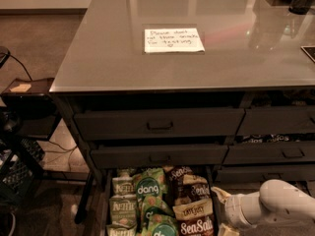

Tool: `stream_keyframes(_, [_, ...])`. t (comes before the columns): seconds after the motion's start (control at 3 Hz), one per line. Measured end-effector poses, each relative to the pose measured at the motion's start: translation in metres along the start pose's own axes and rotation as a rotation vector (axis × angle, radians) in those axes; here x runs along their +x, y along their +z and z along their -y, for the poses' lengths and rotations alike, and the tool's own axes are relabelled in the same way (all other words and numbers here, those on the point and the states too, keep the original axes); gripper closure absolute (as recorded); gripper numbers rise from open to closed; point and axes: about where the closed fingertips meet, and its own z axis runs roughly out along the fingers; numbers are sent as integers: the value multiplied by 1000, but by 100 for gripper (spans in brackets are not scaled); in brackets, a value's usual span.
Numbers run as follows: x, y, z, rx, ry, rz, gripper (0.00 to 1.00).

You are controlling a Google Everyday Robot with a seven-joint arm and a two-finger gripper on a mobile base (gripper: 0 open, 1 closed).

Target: Pick brown chip bag from bottom drawer and place on counter

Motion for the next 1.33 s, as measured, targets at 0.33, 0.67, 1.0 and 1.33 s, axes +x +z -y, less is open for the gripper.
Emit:
stream_keyframes(0.33, [12, 25, 16, -6, -7, 3, 0])
stream_keyframes(0.67, [28, 54, 33, -9, -4, 9, 0])
stream_keyframes(1.0, [42, 81, 47, -12, 1, 16, 0])
stream_keyframes(1.33, [59, 108, 55, -13, 5, 34, 0])
